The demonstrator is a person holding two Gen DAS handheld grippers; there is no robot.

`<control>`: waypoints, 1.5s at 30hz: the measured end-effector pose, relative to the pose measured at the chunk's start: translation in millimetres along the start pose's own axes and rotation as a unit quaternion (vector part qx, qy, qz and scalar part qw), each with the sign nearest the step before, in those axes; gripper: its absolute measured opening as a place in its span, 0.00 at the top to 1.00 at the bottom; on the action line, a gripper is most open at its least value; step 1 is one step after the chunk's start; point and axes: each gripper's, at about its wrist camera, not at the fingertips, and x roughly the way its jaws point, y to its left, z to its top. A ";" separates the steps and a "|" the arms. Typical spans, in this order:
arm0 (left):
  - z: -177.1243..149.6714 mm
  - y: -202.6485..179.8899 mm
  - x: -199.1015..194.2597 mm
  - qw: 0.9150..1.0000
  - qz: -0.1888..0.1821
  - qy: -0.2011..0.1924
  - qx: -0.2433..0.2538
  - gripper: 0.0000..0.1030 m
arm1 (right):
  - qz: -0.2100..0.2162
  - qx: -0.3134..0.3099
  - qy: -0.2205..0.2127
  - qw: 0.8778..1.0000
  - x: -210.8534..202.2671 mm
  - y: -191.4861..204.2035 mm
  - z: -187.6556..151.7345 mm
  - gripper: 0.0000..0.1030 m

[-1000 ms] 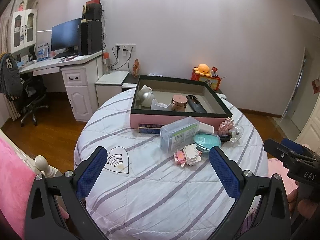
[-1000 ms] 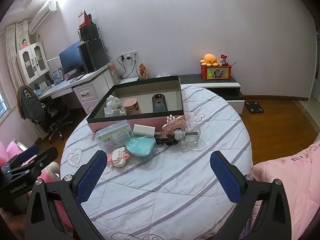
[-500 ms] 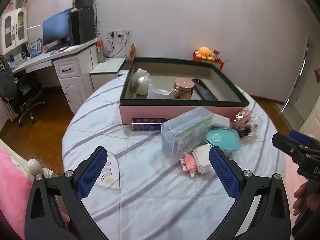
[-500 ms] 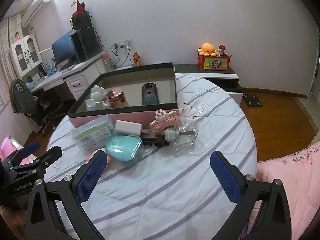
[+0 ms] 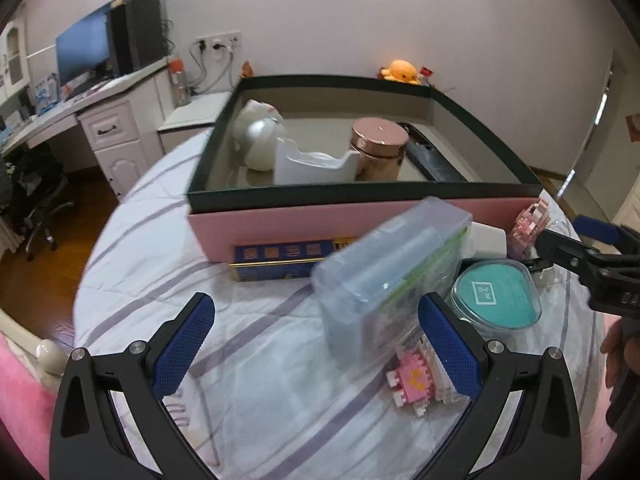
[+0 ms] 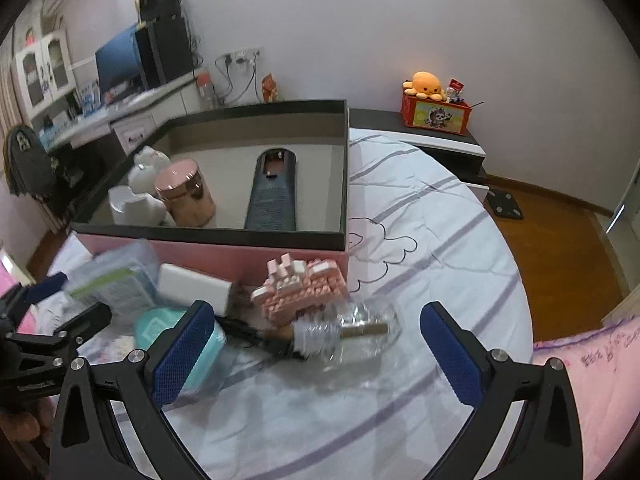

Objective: Organize rigid objects
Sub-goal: 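Grasp the clear plastic case with the left tool while the right tool grasps the pink block toy, then carry the case and pink block toy into the pink box and open both tools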

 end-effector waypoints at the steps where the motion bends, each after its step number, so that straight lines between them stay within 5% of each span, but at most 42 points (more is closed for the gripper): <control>1: 0.8 -1.1 3.6 1.000 -0.006 0.003 0.001 0.00 | 0.001 -0.006 0.004 1.000 3.6 0.7 1.6 0.00; 7: 5.9 -7.3 15.2 0.999 -0.044 0.014 0.000 0.06 | 0.006 -0.020 0.021 1.000 20.7 1.0 4.0 0.16; 12: 6.8 -16.2 23.8 0.996 -0.087 0.031 -0.003 0.41 | 0.017 -0.016 0.023 0.999 26.4 -3.2 2.7 0.34; 14: 7.0 -19.0 23.8 0.996 -0.088 0.029 -0.005 0.43 | 0.024 -0.023 0.025 0.999 28.6 -0.5 1.1 0.44; 19: 2.6 -15.6 15.9 0.995 -0.099 0.020 -0.016 0.51 | 0.040 -0.012 0.010 0.999 20.7 -2.7 -0.6 0.44; 21: -0.5 -12.6 10.4 0.995 -0.097 0.016 -0.021 0.64 | 0.044 -0.008 0.002 0.999 15.3 -3.5 -0.2 0.44; 45: 6.4 4.8 -70.0 0.996 -0.055 -0.066 -0.030 0.69 | 0.107 -0.001 -0.050 0.993 -45.5 21.9 7.7 0.44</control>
